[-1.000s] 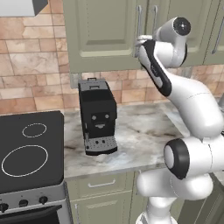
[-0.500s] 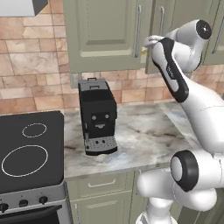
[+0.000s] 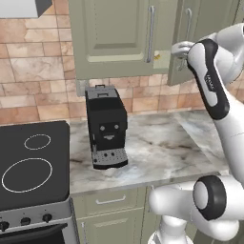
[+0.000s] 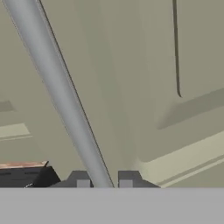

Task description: Open the cabinet. Pick the dish brush and place it next to the sink. Then close the cabinet.

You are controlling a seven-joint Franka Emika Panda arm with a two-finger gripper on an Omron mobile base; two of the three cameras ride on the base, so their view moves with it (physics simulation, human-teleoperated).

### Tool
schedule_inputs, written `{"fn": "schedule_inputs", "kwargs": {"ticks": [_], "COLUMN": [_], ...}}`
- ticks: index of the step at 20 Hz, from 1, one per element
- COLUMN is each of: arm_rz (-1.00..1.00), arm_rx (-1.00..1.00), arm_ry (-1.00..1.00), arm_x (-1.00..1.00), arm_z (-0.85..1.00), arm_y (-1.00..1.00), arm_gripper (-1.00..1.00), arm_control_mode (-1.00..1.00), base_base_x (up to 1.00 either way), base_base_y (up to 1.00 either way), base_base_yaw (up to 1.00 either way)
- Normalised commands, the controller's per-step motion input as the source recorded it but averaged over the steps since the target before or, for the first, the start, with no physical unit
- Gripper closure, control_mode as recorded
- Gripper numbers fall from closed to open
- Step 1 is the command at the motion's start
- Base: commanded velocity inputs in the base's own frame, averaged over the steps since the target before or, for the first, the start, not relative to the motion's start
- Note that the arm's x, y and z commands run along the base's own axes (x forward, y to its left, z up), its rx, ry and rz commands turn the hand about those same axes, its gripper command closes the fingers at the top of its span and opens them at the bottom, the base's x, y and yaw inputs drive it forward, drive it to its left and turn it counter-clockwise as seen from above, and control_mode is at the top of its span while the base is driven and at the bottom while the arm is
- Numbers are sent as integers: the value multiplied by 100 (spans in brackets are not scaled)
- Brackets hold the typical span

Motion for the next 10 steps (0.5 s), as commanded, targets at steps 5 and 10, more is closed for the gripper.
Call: {"fn": "schedule_inputs", "kwargs": {"ticks": [5, 10], "arm_rz": [13, 15], "arm_rx": [1, 3], "arm_ry": [7, 1], "arm_x": [-43, -45], "arm_z": [0, 0], "arm_y": [-50, -60], "arm_gripper": [100, 100], "arm_control_mode": [-100, -100], "base_base_x": [0, 0], "base_base_y": [0, 0], "base_base_yaw": [0, 0]}}
